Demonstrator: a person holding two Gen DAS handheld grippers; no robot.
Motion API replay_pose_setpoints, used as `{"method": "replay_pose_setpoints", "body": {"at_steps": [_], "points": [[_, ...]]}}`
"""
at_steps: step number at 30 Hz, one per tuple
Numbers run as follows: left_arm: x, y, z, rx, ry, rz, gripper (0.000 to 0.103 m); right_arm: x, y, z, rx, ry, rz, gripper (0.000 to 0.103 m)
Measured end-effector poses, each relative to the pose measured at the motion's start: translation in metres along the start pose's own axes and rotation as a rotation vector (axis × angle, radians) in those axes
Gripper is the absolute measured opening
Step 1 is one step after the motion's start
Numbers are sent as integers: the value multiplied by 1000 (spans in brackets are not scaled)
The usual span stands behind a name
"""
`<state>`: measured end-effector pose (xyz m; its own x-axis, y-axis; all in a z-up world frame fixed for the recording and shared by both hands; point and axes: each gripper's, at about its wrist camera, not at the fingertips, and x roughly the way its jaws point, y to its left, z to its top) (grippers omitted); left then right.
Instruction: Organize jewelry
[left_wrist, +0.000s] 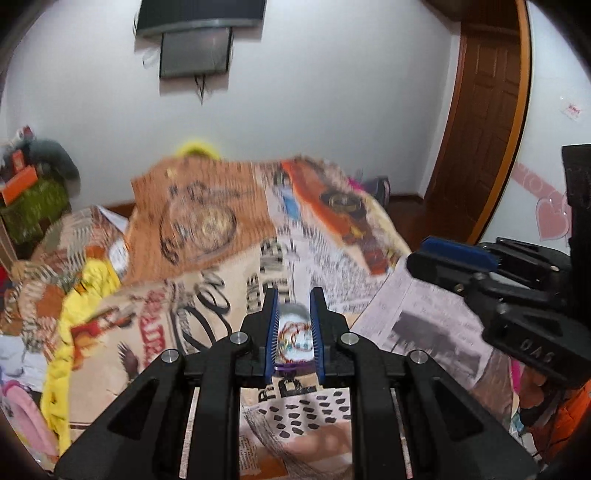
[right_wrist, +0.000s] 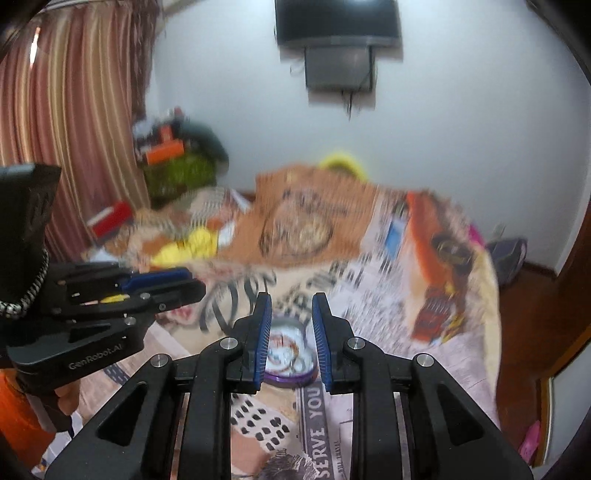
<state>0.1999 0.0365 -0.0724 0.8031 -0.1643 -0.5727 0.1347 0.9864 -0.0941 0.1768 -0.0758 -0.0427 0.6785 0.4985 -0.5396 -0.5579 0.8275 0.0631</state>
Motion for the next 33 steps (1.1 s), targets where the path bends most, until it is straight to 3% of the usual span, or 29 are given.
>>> {"method": "replay_pose_setpoints", "body": {"at_steps": [3,5,9,10,12,14,16,20,21,25,33], "points": [[-36,-10,9,22,-98,28,27,-39,10,11,-8,-111,-32,20],[-64,-18,12,38,-179,59,43,-68,17,16,-6,-198,-44,20],[-113,-33,11,57,-314,89,53,-116,29,20,0,-343,-68,21],[-124,-36,10,56,-340,99,60,-127,32,20,6,-373,-77,23],[-142,-39,5,44,-389,114,73,-144,37,17,23,-433,-94,43],[-154,-41,1,38,-425,127,89,-155,40,13,40,-477,-104,54],[-165,-45,-5,35,-462,154,94,-162,45,9,46,-500,-127,59],[-174,-47,-12,22,-487,173,99,-165,53,2,72,-521,-190,94],[-175,-47,-13,20,-486,171,99,-166,52,0,79,-528,-201,99],[-179,-48,-18,10,-483,188,99,-169,57,-3,76,-527,-242,103],[-183,-45,-22,-15,-477,183,99,-175,58,-12,50,-500,-234,103]]}}
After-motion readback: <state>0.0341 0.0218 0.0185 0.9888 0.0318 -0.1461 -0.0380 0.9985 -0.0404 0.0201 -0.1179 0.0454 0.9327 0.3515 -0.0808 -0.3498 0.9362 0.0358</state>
